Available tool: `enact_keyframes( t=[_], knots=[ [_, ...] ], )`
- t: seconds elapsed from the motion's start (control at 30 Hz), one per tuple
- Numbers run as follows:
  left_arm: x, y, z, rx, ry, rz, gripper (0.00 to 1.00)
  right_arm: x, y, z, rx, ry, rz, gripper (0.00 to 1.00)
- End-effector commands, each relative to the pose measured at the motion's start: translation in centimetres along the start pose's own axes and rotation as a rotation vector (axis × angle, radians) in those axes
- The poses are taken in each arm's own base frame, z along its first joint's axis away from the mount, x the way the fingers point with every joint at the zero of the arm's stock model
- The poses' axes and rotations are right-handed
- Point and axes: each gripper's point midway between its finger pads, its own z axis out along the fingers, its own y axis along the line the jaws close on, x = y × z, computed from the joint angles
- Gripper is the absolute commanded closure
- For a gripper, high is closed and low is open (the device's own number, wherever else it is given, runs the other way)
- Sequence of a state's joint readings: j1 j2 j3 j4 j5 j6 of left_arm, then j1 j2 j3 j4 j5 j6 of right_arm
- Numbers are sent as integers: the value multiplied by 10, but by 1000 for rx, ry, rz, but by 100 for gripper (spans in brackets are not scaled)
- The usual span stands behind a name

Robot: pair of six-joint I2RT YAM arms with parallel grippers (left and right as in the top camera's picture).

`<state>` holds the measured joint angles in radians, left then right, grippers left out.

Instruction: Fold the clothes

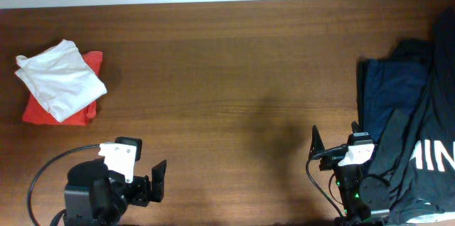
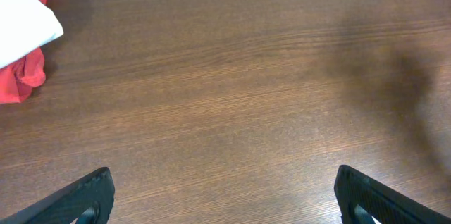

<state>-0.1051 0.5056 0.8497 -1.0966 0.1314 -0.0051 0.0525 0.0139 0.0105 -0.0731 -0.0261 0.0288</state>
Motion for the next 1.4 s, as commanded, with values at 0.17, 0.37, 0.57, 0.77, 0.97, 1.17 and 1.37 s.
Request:
enact_keyframes(
  t=[0.17,0.37,0.57,0.77,0.97,1.17,1.37],
  knots=[
    [-1,0,-1,1,-6,-7,1,2,-1,0,7,2,1,1],
    [9,8,-2,-41,-33,-13,1,2,-1,0,7,2,1,1],
    [17,16,49,-42,-323,25,1,2,-1,0,7,2,1,1],
    [-27,20,67,-46,-798,86,1,2,-1,0,7,2,1,1],
    [-6,32,84,-98,-680,52,1,2,-1,0,7,2,1,1],
    [-6,32,84,-98,-679,52,1,2,-1,0,6,2,1,1],
    [-6,32,84,-98,-679,52,1,2,-1,0,7,2,1,1]
  ],
)
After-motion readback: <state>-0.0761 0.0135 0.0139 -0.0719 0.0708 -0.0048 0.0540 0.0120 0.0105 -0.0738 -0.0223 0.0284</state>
